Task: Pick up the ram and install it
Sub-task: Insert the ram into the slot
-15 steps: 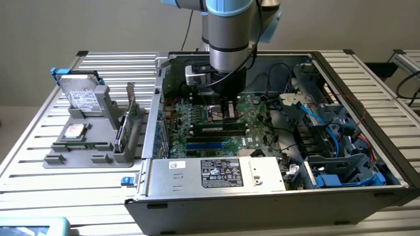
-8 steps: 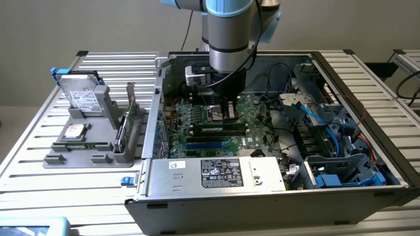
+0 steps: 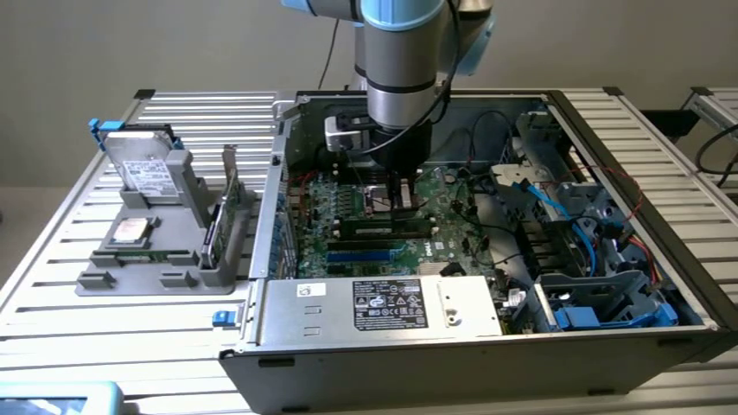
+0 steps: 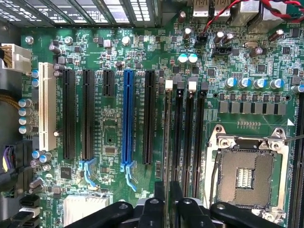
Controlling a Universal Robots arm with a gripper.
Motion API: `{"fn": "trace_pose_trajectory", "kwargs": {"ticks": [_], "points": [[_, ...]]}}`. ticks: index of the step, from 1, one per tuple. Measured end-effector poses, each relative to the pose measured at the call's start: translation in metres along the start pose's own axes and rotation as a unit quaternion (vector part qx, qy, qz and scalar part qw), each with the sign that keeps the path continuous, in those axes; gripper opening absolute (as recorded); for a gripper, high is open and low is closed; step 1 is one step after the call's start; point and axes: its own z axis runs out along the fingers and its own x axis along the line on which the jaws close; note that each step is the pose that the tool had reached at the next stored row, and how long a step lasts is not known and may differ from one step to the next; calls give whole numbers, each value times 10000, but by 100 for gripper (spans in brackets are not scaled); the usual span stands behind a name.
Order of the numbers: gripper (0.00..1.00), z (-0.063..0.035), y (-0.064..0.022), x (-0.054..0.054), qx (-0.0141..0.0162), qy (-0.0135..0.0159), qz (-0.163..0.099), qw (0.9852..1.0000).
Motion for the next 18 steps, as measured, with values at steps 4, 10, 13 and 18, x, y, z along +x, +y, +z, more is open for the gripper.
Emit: {"fn": "trace_pose_trajectory", "kwargs": {"ticks": [4, 10, 13, 18], "points": [[21, -14, -3, 1, 1, -1, -2, 10000], [21, -125, -37, 11, -1, 0, 2, 10000], [21, -182, -63, 18, -18, 0, 1, 10000], [21, -289, -114, 37, -85, -2, -4, 10000]]}}
